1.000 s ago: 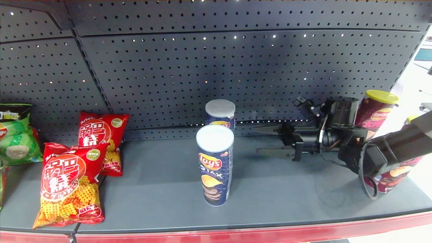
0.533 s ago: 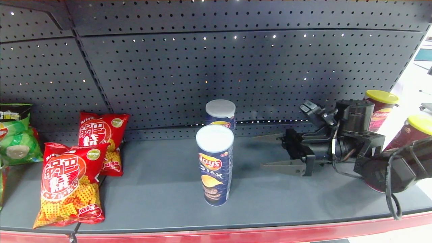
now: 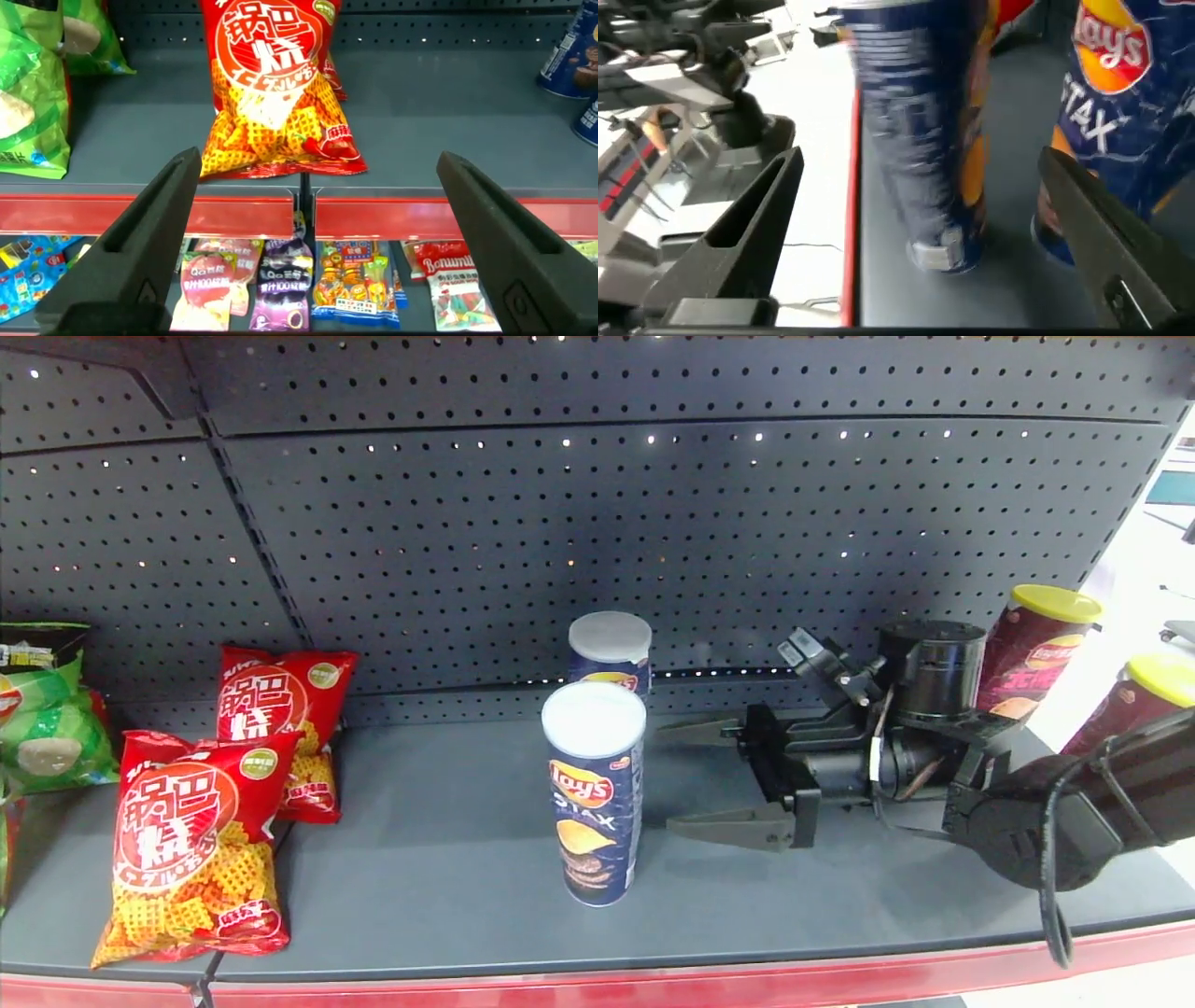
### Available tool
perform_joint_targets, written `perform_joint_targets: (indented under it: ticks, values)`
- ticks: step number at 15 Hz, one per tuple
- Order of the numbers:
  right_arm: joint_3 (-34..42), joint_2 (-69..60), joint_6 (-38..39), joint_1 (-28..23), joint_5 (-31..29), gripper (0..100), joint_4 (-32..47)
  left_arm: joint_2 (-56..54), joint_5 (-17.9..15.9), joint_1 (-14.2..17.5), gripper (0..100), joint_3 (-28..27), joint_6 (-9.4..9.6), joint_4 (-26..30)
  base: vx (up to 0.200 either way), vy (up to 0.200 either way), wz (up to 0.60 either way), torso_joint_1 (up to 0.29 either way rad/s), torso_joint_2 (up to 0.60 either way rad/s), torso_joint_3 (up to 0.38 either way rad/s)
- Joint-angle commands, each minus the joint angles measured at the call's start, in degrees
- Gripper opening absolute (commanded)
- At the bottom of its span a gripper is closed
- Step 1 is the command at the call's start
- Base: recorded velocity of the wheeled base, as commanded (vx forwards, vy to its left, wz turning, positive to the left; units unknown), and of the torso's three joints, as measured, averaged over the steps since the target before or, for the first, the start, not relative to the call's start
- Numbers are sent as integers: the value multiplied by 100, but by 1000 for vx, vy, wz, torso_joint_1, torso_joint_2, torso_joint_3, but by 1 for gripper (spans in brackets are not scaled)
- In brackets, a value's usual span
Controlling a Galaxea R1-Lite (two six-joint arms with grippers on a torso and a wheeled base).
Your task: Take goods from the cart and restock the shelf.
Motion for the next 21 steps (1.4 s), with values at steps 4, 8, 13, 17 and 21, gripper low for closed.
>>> perform_joint_targets:
  ticks: [4, 8, 13, 17, 21]
  values:
    - [-620, 639, 51, 554, -255, 100, -117, 2, 1, -1, 100, 1, -4, 0, 0, 0, 0, 0, 0, 0]
    - [-725, 692, 104, 870, -422, 100, -117, 2, 1, -1, 100, 1, -4, 0, 0, 0, 0, 0, 0, 0]
    - [-910, 736, 227, 818, -422, 0, -126, 2, 1, -1, 100, 1, -4, 0, 0, 0, 0, 0, 0, 0]
    - [-866, 665, 218, 598, -220, 0, -126, 2, 1, -1, 100, 1, -4, 0, 0, 0, 0, 0, 0, 0]
    - [-866, 604, 201, 317, -44, 0, -126, 2, 1, -1, 100, 1, -4, 0, 0, 0, 0, 0, 0, 0]
